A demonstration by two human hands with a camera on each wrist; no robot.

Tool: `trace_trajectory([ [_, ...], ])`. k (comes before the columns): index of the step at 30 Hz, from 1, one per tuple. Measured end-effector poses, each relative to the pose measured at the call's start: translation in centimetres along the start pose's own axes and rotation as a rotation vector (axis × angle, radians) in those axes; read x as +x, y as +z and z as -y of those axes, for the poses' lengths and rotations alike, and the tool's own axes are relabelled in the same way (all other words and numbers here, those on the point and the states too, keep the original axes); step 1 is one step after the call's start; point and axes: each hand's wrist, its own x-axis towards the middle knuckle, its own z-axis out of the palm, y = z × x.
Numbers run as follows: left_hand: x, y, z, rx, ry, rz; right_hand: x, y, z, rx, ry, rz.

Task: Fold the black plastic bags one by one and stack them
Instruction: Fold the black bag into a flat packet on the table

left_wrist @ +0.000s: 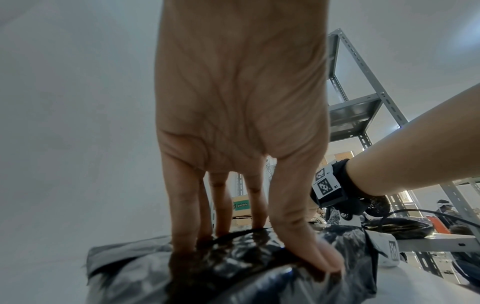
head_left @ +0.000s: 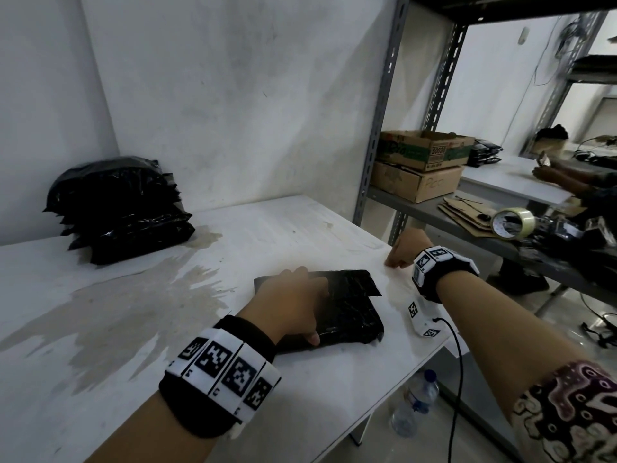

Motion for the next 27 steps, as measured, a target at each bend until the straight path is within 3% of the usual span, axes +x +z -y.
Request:
trace_trajectory([
  [13,-0.3,-0.1,-0.3,-0.004,-0.011,0.0,-1.9,-0.6,-0.6,0.221,-0.073,0.159],
  [27,-0.4,-0.1,-0.2,-0.012,-0.013,0.004,-2.0,-0.8,0.2,0.156,-0.077,0.167],
])
